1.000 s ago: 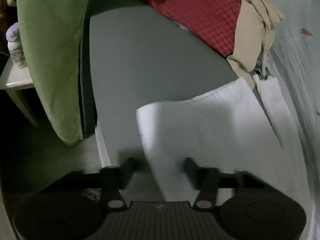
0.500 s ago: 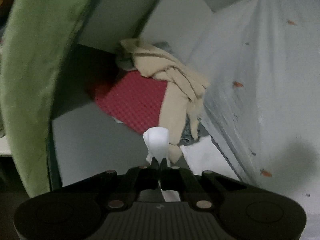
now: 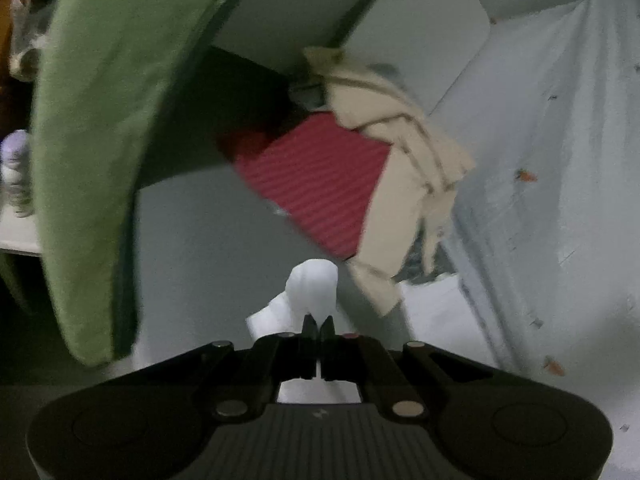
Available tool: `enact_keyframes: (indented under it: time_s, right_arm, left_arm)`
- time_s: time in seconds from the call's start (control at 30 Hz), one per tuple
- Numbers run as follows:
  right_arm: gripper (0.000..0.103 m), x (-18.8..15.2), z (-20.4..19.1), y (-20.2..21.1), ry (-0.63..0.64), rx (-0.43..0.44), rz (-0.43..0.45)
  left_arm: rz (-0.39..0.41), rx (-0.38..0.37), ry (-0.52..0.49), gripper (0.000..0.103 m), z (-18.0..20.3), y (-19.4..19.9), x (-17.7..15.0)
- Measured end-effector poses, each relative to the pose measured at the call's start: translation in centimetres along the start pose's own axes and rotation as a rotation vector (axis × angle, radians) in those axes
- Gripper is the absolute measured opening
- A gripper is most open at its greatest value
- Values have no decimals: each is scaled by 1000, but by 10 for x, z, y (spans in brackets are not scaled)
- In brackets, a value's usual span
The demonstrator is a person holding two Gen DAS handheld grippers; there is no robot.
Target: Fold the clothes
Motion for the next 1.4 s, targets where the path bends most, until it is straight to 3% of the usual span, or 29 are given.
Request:
enact_keyframes:
  time_s: [0.17, 0.33, 0.63, 0.83, 1.0, 1.13, 1.4]
  right_arm:
    - [5, 16, -32, -1, 14, 58, 34]
    - [5, 34, -63, -17, 3, 105, 69]
    - [5, 61, -122, -88, 28, 87, 52]
    - [5, 76, -169, -132, 55, 93, 109]
    - [5, 66, -189, -180, 180, -2, 136]
    - [5, 59, -204, -217, 270, -74, 143]
    - [5, 65, -226, -278, 243, -123, 86]
  left_arm:
    - [40, -54, -108, 1, 56, -31, 17]
    - [50, -114, -79, 1, 98, -77, 33]
    - [9, -147, -201, 2, 189, -178, 45]
    - [1, -189, -284, 2, 255, -252, 44]
    - [-4, -176, -313, 2, 283, -330, 19]
    - [-55, -153, -322, 2, 292, -384, 2]
    - [-91, -157, -398, 2, 335, -462, -11]
Point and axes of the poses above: each gripper's, at about its wrist camera, not at the fingertips, and y roughly against the way its jaws point, z to its right, x to its top, the point moved 7 cm from there along -y, roughly the way its jaws point
